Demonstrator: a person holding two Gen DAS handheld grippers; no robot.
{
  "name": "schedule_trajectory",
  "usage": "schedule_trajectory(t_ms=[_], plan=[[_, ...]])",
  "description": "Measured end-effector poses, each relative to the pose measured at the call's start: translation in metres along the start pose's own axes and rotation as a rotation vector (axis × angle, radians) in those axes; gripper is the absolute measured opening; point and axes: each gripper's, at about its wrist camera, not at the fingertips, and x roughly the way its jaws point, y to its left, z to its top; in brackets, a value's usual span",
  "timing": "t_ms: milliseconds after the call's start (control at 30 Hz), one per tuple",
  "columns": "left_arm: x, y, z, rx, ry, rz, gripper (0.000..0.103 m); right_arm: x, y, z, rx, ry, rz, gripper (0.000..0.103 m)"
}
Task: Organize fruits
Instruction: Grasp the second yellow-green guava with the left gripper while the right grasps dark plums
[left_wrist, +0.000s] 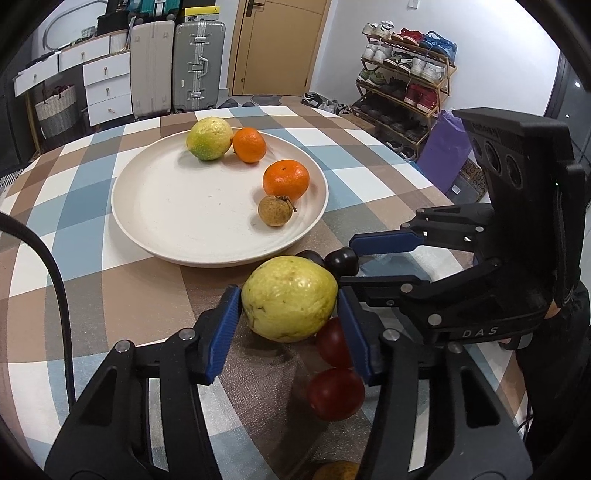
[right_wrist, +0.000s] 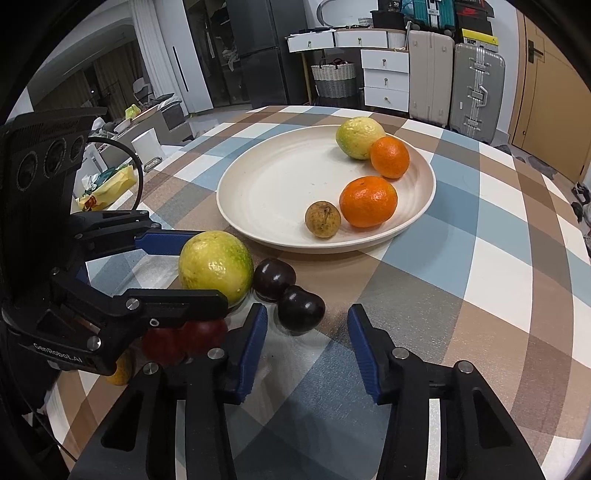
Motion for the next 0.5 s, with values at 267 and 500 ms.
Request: schedule_trajectory(t_ms=[267, 500], plan=[[-0.0013, -0.0002, 0.0, -0.002, -0.008, -0.001, 0.051, 0.0008, 0.001, 0.0005, -0.002, -0.002, -0.001, 0.04], [-0.0093, -0.0008, 0.0007, 0.002, -0.038, -0.006, 0.05, 0.0022, 0.0021, 0.0005, -0.011, -0.008, 0.005, 0.028]])
